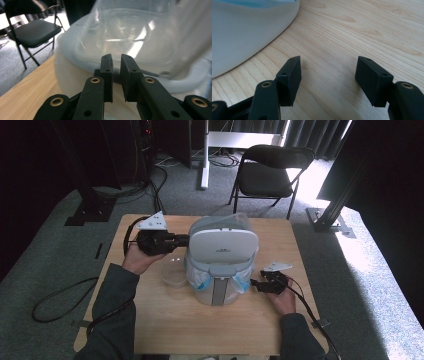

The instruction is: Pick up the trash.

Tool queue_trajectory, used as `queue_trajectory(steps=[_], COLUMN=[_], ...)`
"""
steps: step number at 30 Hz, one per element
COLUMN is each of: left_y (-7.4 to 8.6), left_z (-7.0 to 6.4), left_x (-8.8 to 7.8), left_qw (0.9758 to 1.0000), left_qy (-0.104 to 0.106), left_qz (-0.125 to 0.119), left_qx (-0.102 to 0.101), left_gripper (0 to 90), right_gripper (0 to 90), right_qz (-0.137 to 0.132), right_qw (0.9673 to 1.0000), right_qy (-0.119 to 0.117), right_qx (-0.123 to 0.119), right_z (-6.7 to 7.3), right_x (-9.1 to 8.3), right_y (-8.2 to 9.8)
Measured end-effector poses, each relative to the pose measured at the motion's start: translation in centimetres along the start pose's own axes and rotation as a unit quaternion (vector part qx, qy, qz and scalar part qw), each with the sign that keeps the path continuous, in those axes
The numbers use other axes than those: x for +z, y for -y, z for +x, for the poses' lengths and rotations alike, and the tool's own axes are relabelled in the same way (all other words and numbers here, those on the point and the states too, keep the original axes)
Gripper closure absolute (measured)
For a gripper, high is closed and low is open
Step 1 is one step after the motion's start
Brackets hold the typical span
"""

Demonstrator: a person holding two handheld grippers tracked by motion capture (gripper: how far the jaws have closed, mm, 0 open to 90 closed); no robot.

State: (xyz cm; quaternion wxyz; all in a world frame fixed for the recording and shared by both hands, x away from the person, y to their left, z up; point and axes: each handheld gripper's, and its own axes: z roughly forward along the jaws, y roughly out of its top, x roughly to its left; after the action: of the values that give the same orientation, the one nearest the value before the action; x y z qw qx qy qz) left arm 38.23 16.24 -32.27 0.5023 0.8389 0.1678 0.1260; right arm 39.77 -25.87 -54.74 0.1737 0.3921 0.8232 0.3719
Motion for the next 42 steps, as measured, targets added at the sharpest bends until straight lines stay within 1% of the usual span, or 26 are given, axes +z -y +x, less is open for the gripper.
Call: queue_trajectory(steps=[2, 7, 8, 12, 15, 19, 20, 23, 25, 26, 29, 31, 33, 34, 37, 40, 42], left_y=[0.1, 0.5, 0.5, 0.4, 0.1, -0.7, -0.9, -1.6, -1.7, -1.7, -1.7, -1.8, -2.0, -2.1, -2.6, -3.3, -3.7], left_z=[-0.4, -1.1, -1.2, -1.7, -1.9, -1.9, -1.9, -2.0, -2.0, -1.8, -1.5, -1.4, -1.3, -1.3, -1.3, -1.8, -2.1], left_x=[-0.2, -0.7, -0.7, -0.8, -0.8, -0.6, -0.5, 0.3, 0.5, 0.7, 0.8, 0.6, 0.2, 0.1, -0.2, -0.1, 0.1], left_qw=[1.0000, 0.9994, 0.9993, 0.9979, 0.9974, 0.9969, 0.9969, 0.9964, 0.9968, 0.9976, 0.9986, 0.9991, 0.9995, 0.9995, 0.9992, 0.9982, 0.9978], left_qy=[0.000, 0.028, 0.030, 0.048, 0.045, 0.045, 0.046, 0.044, 0.040, 0.030, 0.020, 0.014, 0.007, 0.001, -0.002, 0.004, 0.002], left_qz=[0.002, 0.000, 0.002, 0.016, 0.030, 0.038, 0.037, 0.043, 0.039, 0.037, 0.028, 0.016, 0.000, -0.008, -0.025, -0.049, -0.053], left_qx=[0.007, 0.021, 0.024, 0.040, 0.049, 0.053, 0.051, 0.058, 0.057, 0.049, 0.041, 0.035, 0.032, 0.030, 0.030, 0.035, 0.040], left_gripper=[80.5, 79.6, 79.6, 81.2, 83.0, 86.1, 86.4, 87.0, 85.2, 85.2, 83.6, 82.3, 81.1, 80.4, 79.0, 77.8, 77.4], right_gripper=[36.6, 36.6, 36.6, 36.6, 36.5, 36.5, 36.5, 36.4, 36.4, 36.3, 36.0, 35.9, 35.9, 35.9, 35.9, 35.9, 35.9], right_qz=[0.000, 0.000, 0.000, 0.000, 0.000, 0.000, 0.000, 0.000, 0.000, 0.000, 0.000, 0.000, 0.000, 0.000, 0.000, 0.000, 0.000], right_qw=[1.0000, 1.0000, 1.0000, 1.0000, 1.0000, 1.0000, 1.0000, 1.0000, 1.0000, 1.0000, 1.0000, 1.0000, 1.0000, 1.0000, 1.0000, 1.0000, 1.0000], right_qy=[0.000, 0.000, 0.000, 0.000, 0.000, 0.000, 0.000, 0.000, 0.000, 0.000, -0.001, -0.001, -0.001, -0.001, -0.001, -0.001, -0.001], right_qx=[0.000, 0.000, 0.000, 0.000, 0.000, 0.000, 0.000, 0.000, 0.000, -0.001, -0.001, -0.001, -0.001, -0.001, -0.001, -0.001, -0.001], right_z=[0.0, 0.0, 0.0, 0.0, 0.0, 0.0, 0.0, 0.0, 0.0, 0.0, 0.0, 0.0, 0.0, 0.0, 0.0, 0.0, 0.0], right_x=[0.0, 0.0, 0.0, 0.0, 0.0, 0.0, 0.0, 0.0, 0.0, 0.0, 0.0, 0.0, 0.0, 0.0, 0.0, 0.0, 0.0], right_y=[0.0, 0.0, 0.0, 0.0, 0.0, 0.0, 0.0, 0.0, 0.0, 0.0, 0.0, 0.0, 0.0, 0.0, 0.0, 0.0, 0.0])
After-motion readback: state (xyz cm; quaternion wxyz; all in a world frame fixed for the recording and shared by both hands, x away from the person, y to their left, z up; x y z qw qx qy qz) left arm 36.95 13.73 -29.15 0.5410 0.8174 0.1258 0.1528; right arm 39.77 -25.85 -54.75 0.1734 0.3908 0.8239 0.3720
